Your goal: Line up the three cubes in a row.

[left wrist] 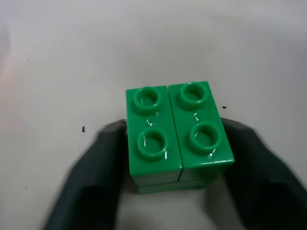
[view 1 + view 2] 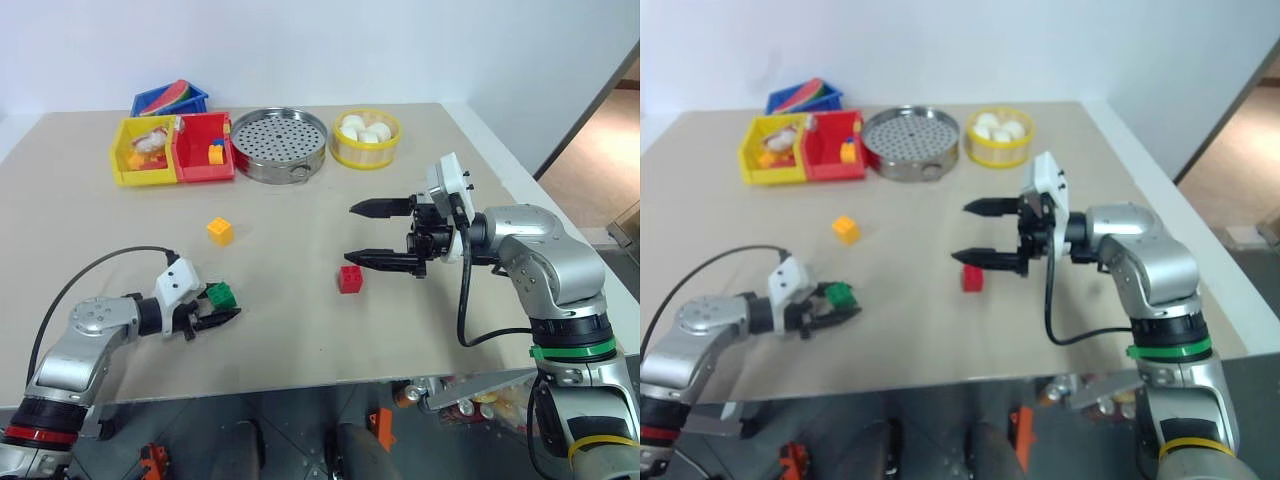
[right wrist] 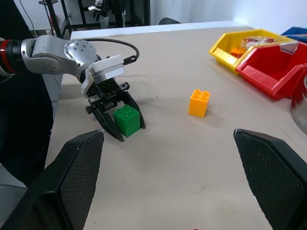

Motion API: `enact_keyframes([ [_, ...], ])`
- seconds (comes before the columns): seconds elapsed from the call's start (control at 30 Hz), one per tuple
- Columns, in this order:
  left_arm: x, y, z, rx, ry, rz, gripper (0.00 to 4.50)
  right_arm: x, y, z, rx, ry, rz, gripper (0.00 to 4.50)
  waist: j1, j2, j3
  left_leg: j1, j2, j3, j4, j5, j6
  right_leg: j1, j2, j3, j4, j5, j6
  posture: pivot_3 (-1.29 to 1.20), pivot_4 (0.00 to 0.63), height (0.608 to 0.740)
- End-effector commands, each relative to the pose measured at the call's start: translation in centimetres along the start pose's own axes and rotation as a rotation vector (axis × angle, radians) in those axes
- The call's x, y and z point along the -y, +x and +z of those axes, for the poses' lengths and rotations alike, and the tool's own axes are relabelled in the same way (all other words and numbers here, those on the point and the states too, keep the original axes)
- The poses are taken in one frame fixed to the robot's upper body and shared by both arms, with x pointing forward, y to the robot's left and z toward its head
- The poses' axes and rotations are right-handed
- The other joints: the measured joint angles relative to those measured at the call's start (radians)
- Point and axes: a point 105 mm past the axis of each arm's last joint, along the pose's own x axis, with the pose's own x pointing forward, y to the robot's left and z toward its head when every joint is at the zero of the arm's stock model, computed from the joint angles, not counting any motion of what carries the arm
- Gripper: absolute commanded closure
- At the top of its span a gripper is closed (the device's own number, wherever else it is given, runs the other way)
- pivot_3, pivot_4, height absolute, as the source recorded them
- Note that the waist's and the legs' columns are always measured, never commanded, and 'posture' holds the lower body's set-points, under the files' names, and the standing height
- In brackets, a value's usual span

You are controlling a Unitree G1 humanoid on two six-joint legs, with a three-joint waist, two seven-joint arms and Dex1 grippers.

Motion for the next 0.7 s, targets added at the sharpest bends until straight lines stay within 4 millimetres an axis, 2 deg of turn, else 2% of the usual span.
enact_keyframes([
  [0.03, -0.2, -0.3, -1.1, -0.058, -0.003, 0.020, 3.15, -0.1, -0.3, 0.6, -0.002, -0.050, -0.005, 0.00, 0.000, 0.000, 0.000, 0.000, 0.000, 0.000, 0.000, 0.000, 0.000, 0.000, 0.000, 0.000, 0.000, 0.000, 0.000, 0.00, 0.150, 0.740],
  [0.17, -0.2, -0.5, -1.2, -0.065, 0.009, 0.026, 3.14, -0.1, -0.2, 0.4, -0.006, -0.055, -0.006, 0.00, 0.000, 0.000, 0.000, 0.001, 0.000, 0.000, 0.000, 0.000, 0.000, 0.000, 0.000, 0.000, 0.000, 0.000, -0.001, 0.00, 0.150, 0.740],
  [0.27, -0.3, 0.2, 0.7, 0.005, 0.028, 0.013, 3.14, 0.1, -0.1, 0.4, -0.014, -0.063, -0.002, 0.00, 0.000, 0.000, 0.000, 0.001, 0.000, 0.000, 0.000, 0.000, 0.000, 0.000, 0.000, 0.000, 0.000, 0.000, -0.002, 0.00, 0.150, 0.740],
  [0.33, 0.6, 0.8, 1.9, 0.032, 0.028, -0.064, 3.14, 0.2, -0.2, 0.4, -0.023, -0.071, -0.004, 0.00, 0.001, 0.000, 0.000, 0.000, 0.000, 0.000, 0.000, 0.000, 0.001, 0.000, 0.000, 0.000, 0.000, 0.000, -0.002, 0.00, 0.150, 0.740],
  [0.43, 1.1, 2.3, 3.2, 0.035, 0.068, -0.128, 3.14, 0.8, -0.3, 0.4, -0.032, -0.081, -0.019, 0.00, 0.004, 0.000, 0.000, -0.001, 0.000, 0.000, 0.001, 0.001, 0.001, 0.000, 0.000, -0.001, 0.000, 0.000, -0.002, 0.00, 0.150, 0.740],
  [0.57, 1.6, 5.5, 6.4, 0.097, 0.117, -0.254, 3.14, 1.0, -0.5, -0.1, -0.060, -0.056, -0.006, 0.00, 0.003, 0.000, 0.000, -0.004, -0.001, 0.001, 0.005, 0.001, 0.001, 0.000, -0.001, 0.000, -0.001, 0.001, 0.001, 0.00, 0.150, 0.740],
  [0.7, 1.4, 7.8, 7.5, 0.084, 0.177, -0.305, 3.14, 1.4, -0.6, -0.5, -0.074, -0.055, -0.014, 0.00, -0.003, 0.000, 0.000, -0.005, -0.001, 0.000, 0.005, 0.001, 0.002, 0.000, 0.000, 0.000, -0.001, 0.003, 0.006, 0.00, 0.150, 0.740],
])
